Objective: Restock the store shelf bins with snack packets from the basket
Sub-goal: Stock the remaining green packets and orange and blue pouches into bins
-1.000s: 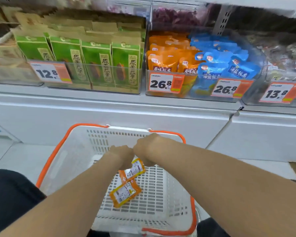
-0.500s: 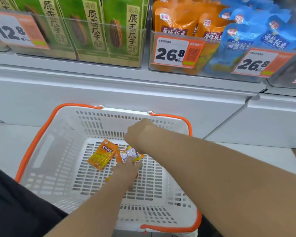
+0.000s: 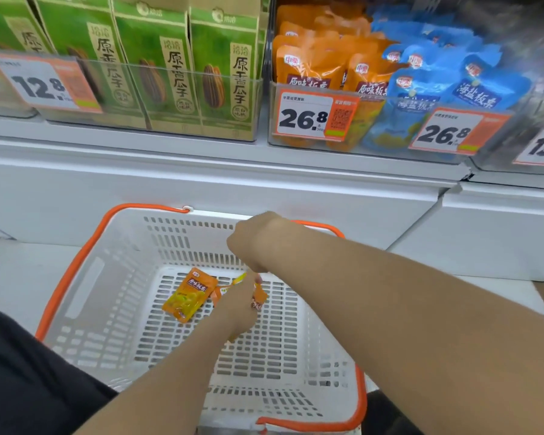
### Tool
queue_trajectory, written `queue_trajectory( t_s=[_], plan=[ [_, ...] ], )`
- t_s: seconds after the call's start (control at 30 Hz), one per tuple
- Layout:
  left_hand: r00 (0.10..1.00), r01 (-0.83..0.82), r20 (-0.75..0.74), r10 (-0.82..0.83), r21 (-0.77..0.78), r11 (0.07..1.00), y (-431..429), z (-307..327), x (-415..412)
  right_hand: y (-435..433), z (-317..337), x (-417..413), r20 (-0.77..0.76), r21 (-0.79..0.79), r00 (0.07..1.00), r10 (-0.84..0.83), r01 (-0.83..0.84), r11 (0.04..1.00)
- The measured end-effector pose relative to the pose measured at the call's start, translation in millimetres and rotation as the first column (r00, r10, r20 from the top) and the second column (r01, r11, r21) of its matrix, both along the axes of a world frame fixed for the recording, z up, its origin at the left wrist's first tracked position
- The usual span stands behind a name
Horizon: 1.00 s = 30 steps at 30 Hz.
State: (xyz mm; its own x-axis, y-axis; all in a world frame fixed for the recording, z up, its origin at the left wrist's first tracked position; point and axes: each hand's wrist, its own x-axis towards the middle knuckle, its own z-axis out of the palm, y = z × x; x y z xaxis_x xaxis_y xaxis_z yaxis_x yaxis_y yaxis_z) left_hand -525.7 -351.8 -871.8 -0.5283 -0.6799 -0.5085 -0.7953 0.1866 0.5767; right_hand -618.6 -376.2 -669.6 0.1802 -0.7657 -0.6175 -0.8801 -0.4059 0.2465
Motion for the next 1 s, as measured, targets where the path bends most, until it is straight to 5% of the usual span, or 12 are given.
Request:
queue_trajectory(
  t_s=[0.1,0.23,0.33,0.5,0.63,0.8,0.9,1.0],
  plan=[
    [0.946,-0.207,-0.251,0.207,0.027,0.978,-10,33,-10,5,23,-9,-0.017,-0.034,0.999,-0.028,0.028,0.999],
    [0.759,-0.395,-0.485,0.435,0.187,0.899,-18,84,-24,15,59,-26,0.025,-0.080,0.993,-0.114,0.116,0.990],
    [0.595,-0.398,-0.604,0.531,0.353,0.847,-18,127,-33,22,85,-42,0.061,-0.154,0.979,-0.194,0.201,0.967],
    [0.471,-0.360,-0.722,0.507,0.367,0.858,-21,200,-46,33,121,-67,0.182,-0.333,0.962,-0.202,0.253,0.908],
    [0.459,-0.347,-0.789,0.408,0.264,0.900,-29,259,-54,37,153,-89,0.430,-0.444,0.870,-0.242,0.437,0.782],
    [0.465,-0.378,-0.870,0.163,-0.029,0.925,-45,325,-61,37,189,-120,0.808,-0.457,0.585,-0.073,0.701,0.548],
    [0.537,-0.428,-0.843,0.001,-0.271,0.862,-53,356,-75,36,207,-129,0.855,-0.511,0.510,0.096,0.797,0.321],
    [0.689,-0.468,-0.721,-0.077,-0.524,0.712,-59,380,-90,35,219,-139,0.794,-0.584,0.553,0.253,0.809,0.064]
  ],
)
